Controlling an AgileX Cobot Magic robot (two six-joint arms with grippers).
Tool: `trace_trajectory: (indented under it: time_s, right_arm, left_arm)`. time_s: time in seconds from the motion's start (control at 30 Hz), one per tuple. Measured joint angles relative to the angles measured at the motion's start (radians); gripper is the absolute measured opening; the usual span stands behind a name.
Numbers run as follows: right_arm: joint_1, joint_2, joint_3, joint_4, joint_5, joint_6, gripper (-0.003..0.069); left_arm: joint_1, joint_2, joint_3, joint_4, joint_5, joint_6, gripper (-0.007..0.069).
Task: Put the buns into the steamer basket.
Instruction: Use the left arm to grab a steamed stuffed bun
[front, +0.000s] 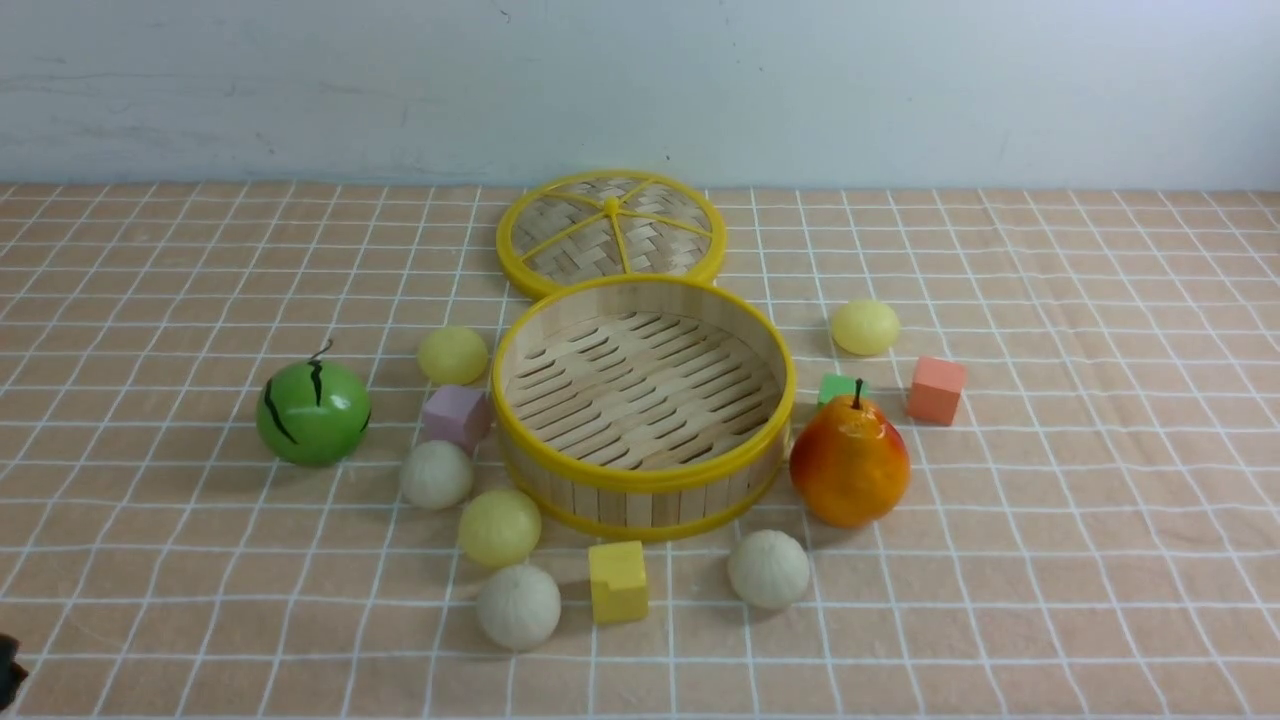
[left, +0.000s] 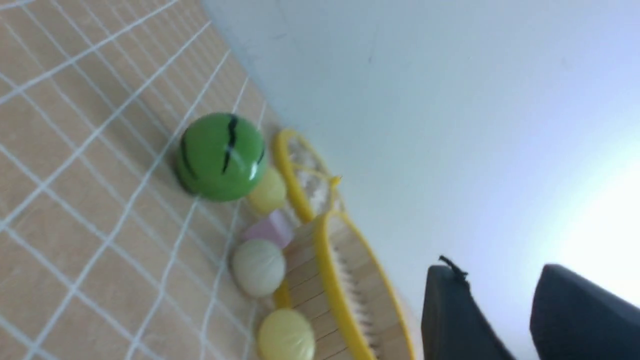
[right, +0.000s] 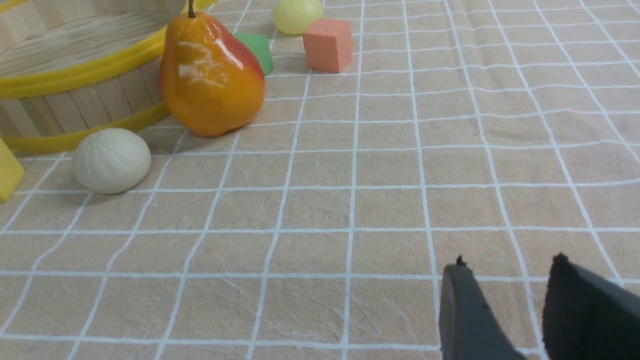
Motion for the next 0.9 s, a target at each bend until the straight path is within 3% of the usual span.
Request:
trace_trajectory:
  time_s: [0.1, 0.17, 0.27, 0.43, 0.53, 0.67, 0.9]
  right_arm:
    - [0.000, 0.000, 0.000, 0.000, 0.000, 0.000, 0.0239]
    - [0.000, 0.000, 0.000, 0.000, 0.000, 0.000, 0.0239]
    - [0.000, 0.000, 0.000, 0.000, 0.000, 0.000, 0.0239]
    - [0.000, 0.000, 0.000, 0.000, 0.000, 0.000, 0.0239]
    - [0.000, 0.000, 0.000, 0.000, 0.000, 0.000, 0.0239]
    - [0.000, 0.000, 0.000, 0.000, 0.000, 0.000, 0.0239]
    - [0.000, 0.000, 0.000, 0.000, 0.000, 0.000, 0.0239]
  left_arm:
    - [-0.012, 0.009, -0.058, -0.015, 0.097, 0.005, 0.0183]
    - [-0.038, 0.112, -0.223, 0.029, 0.295, 0.077, 0.0081]
    - [-0.055, 0.279, -0.387, 0.090, 0.526, 0.179, -0.0006]
    - [-0.059, 0.664, -0.677, 0.193, 0.884, 0.370, -0.0013]
    - [-0.059, 0.830, -0.743, 0.214, 0.916, 0.433, -0.0013]
    - [-0.067, 1.131, -0.855, 0.215, 0.850, 0.524, -0.0013]
    - [-0.216, 1.354, -0.976, 0.251, 0.737, 0.563, -0.0013]
